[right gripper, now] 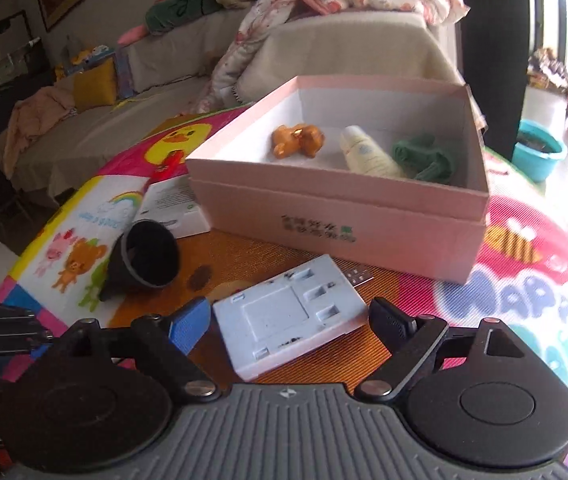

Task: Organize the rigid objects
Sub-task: 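Carry the lipstick with the left gripper while the right gripper carries the charger toward the pink box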

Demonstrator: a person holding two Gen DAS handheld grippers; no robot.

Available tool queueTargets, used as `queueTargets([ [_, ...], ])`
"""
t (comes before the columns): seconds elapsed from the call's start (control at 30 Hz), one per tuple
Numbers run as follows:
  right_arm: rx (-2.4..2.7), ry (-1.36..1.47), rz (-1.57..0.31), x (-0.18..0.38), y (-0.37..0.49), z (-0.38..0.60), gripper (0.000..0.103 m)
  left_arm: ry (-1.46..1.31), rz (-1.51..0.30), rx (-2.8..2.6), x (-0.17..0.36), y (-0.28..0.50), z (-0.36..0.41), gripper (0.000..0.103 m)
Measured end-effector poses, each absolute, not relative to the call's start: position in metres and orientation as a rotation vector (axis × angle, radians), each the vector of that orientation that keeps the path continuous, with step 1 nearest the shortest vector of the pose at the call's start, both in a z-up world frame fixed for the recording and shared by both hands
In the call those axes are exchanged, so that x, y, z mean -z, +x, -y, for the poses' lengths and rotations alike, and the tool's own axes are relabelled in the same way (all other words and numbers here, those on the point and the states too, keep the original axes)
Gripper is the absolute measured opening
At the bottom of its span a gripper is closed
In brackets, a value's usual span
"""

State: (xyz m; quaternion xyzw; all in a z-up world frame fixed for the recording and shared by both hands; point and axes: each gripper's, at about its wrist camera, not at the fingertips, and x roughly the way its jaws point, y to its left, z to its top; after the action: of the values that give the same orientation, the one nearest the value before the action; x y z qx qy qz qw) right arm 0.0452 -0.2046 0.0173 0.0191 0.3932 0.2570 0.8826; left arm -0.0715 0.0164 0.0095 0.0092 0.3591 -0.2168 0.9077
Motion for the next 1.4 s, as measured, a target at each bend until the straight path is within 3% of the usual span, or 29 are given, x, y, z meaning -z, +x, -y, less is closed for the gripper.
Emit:
queueTargets([
  [0.3,-0.473,-0.273,-0.593,-0.029,-0.004,0.16,0.088,0.046,-0.737,0.437,-0.009,-0.073,-0.013,0.025],
  [0.6,-0.508,-0.312,-0.68,-0.015,0.018,0.147,0.088,0.079,-0.736,0.433,-0.011,-0.079,-0.01,0.025],
  [0.93,-0.514,-0.181,-0.76,-0.003,0.041,0.163,0.097,0.053,-0.733,0.438,-0.01,-0.081,-0.016,0.025],
  [1.23,-0.521,-0.179,-0.751,-0.002,0.043,0.163,0.097,-0.015,-0.753,0.408,-0.011,-0.06,-0.013,0.026],
  [1.4,-0.504,-0.167,-0.733,-0.004,0.041,0.166,0.091,-0.006,-0.71,0.443,-0.006,-0.06,-0.013,0.026],
])
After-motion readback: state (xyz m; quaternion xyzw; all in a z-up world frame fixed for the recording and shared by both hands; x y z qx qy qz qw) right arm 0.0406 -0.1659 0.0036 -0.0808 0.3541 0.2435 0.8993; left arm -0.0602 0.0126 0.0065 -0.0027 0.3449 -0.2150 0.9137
